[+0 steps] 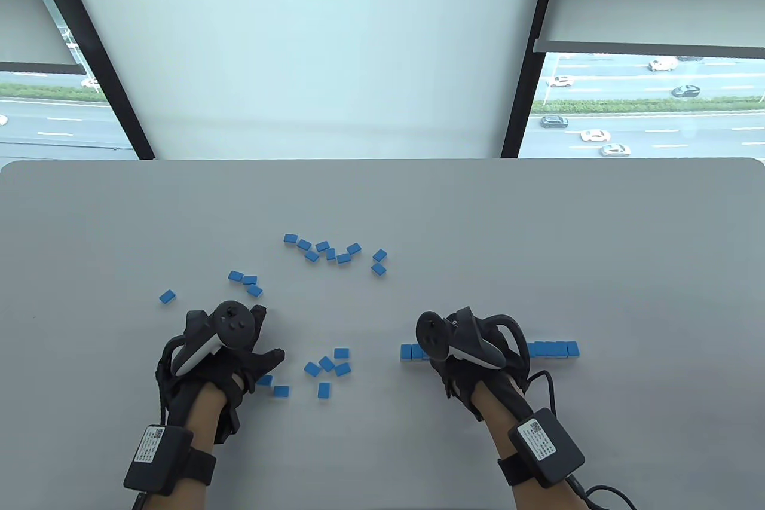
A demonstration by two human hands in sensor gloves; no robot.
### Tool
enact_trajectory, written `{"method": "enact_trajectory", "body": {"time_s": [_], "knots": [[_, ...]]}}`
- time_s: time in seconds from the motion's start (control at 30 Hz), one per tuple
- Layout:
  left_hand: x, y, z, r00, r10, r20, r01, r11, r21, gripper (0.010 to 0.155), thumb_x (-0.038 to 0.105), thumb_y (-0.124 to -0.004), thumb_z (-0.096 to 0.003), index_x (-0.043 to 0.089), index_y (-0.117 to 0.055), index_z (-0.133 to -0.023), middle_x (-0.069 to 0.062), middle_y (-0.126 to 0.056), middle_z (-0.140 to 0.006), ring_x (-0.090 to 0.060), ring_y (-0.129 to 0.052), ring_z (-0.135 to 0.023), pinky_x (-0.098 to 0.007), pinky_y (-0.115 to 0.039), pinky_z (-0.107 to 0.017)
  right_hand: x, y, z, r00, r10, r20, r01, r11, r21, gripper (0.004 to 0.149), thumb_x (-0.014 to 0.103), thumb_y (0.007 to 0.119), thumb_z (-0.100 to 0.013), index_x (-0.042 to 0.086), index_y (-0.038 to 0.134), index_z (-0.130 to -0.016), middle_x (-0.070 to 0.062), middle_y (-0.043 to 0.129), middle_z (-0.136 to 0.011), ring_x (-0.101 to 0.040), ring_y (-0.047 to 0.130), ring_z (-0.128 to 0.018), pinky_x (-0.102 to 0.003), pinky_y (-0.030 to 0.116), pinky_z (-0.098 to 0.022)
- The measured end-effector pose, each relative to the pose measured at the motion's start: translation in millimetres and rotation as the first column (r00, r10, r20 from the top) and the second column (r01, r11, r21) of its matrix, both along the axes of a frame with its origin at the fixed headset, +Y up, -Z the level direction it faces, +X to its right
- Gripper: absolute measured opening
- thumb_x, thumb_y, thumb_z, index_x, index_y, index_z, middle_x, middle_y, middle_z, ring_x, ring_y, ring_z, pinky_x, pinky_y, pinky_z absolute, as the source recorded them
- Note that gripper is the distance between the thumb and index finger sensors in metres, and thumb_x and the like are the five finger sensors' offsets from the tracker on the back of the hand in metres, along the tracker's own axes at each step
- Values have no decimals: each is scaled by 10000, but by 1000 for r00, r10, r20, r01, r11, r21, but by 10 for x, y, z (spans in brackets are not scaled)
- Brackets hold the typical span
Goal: Build mahjong tile wall
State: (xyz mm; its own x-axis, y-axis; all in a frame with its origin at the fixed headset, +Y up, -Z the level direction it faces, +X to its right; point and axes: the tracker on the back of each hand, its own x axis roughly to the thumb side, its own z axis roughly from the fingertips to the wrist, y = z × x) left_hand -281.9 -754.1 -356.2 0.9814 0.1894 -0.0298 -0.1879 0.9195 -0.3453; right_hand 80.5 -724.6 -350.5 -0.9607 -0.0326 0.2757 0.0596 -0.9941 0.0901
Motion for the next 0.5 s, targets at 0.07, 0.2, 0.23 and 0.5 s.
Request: {"method": "enact_trajectory", "body": {"time_s": [0.07, 0.2, 0.23, 0.5], "knots": [[7, 10, 4, 1000, -1, 4, 1, 1000, 6, 896, 718, -685, -388, 340, -343, -1124, -96, -286, -1195, -482, -307, -1073, -762, -279, -678, -33, 90, 45, 1000, -8, -13, 9, 999, 34, 646, 422, 881, -360, 197, 681, -932, -69, 799, -836, -298, 925, -543, -520, 771, -476], [17, 22, 1, 1000, -1, 11, 1, 1000, 11, 895, 718, -685, -388, 343, -341, -1123, -96, -282, -1195, -480, -304, -1074, -762, -279, -678, -165, 265, 107, 999, -6, -39, 10, 995, 97, 654, 428, 880, -362, 206, 673, -941, -69, 784, -870, -310, 923, -576, -524, 764, -494], [14, 21, -4, 1000, -2, 13, 2, 1000, 13, 897, 718, -686, -387, 341, -341, -1124, -97, -283, -1195, -481, -303, -1074, -762, -279, -678, -237, 323, 116, 999, -2, -46, 7, 993, 114, 657, 430, 880, -362, 210, 670, -944, -69, 780, -879, -312, 921, -583, -525, 761, -500], [7, 39, -12, 1000, 7, 17, -8, 1000, 28, 898, 717, -687, -387, 342, -340, -1125, -96, -277, -1196, -480, -302, -1075, -763, -279, -678, -726, 479, -4, 993, 58, -99, -49, 994, 96, 658, 446, 878, -360, 240, 666, -948, -47, 747, -935, -302, 901, -640, -514, 739, -553]]}}
